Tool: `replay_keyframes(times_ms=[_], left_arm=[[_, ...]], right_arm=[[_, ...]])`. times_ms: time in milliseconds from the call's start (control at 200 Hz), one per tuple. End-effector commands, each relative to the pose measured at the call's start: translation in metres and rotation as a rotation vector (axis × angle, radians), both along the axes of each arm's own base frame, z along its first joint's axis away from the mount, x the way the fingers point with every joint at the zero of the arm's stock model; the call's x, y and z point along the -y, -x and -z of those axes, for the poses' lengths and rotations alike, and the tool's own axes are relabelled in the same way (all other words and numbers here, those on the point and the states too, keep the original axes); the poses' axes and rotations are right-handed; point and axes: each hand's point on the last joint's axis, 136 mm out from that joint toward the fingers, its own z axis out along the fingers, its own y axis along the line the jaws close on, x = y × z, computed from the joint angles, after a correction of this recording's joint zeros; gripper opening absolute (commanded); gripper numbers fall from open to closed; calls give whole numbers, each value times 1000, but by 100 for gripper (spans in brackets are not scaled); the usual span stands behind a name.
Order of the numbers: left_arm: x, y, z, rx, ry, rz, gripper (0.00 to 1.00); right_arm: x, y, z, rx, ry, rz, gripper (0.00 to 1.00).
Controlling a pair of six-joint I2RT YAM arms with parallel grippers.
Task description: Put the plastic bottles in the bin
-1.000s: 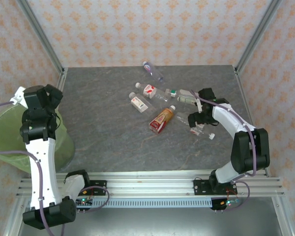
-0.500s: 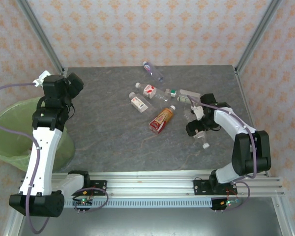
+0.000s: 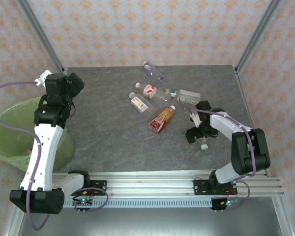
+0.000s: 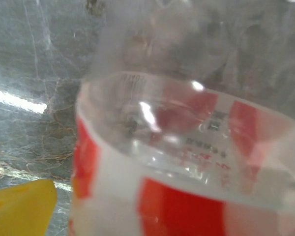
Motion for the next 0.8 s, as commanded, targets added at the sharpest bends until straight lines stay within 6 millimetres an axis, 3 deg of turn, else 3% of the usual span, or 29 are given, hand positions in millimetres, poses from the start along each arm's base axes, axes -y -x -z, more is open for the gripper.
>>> replay_keyframes(times_ms=[0, 350, 606, 796], left_arm=[[-3, -5, -17, 34, -23, -11, 100], [10, -21, -2, -8, -4, 72, 100], [20, -31, 6, -18, 10, 137, 100], [35, -38, 5, 2, 50, 212, 100]], right_arm=[[2, -10, -6, 62, 30, 23, 93], [7, 2, 17, -51, 93, -24, 81], [8, -12, 6, 27, 103, -34, 63], [2, -22, -4, 102, 67, -42, 57]])
